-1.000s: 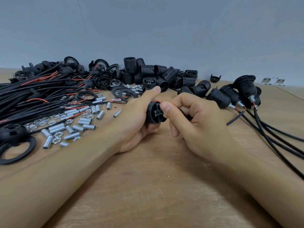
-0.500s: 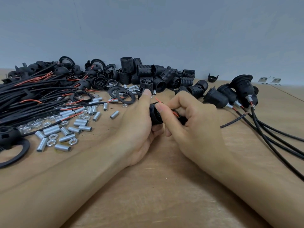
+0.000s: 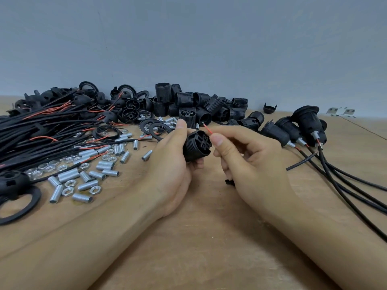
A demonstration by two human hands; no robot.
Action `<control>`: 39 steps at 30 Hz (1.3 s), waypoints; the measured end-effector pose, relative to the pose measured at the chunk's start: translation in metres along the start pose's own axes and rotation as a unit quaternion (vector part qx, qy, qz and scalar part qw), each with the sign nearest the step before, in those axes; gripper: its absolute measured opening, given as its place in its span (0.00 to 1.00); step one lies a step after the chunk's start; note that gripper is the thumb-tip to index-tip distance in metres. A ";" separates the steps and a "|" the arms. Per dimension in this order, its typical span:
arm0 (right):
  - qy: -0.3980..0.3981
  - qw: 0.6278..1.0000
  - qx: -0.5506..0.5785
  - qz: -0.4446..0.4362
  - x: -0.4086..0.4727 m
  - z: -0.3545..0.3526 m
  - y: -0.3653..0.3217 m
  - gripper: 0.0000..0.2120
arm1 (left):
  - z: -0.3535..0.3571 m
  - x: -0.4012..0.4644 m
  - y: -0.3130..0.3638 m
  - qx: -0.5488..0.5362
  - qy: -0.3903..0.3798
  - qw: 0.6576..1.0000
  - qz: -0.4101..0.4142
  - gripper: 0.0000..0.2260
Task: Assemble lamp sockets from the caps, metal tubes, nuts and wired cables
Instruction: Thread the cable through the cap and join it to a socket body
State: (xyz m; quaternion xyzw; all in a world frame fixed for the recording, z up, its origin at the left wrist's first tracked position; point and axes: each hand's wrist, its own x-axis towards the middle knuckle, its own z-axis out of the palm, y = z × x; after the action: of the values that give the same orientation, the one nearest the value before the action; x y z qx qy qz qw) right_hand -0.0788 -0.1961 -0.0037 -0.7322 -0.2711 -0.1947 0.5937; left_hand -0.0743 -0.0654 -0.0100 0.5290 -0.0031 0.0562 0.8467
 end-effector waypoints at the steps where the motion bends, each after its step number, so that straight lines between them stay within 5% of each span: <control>1: 0.000 0.999 0.032 0.016 0.000 0.000 -0.001 0.06 | 0.001 -0.001 0.001 0.001 0.000 1.000 0.003 0.18; 22: 0.004 0.994 0.081 0.073 -0.004 0.004 -0.007 0.05 | 0.003 -0.004 -0.002 0.101 0.072 0.979 0.165 0.17; 39: -0.006 0.993 0.083 0.088 -0.003 0.002 -0.007 0.05 | -0.002 -0.007 -0.006 0.276 0.095 0.915 0.278 0.13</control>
State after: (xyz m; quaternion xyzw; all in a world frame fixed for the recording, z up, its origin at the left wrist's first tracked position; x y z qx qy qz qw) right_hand -0.0859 -0.1940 -0.0002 -0.7023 -0.2243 -0.1140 0.6660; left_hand -0.0810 -0.0671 -0.0166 0.7113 -0.0537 0.3380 0.6140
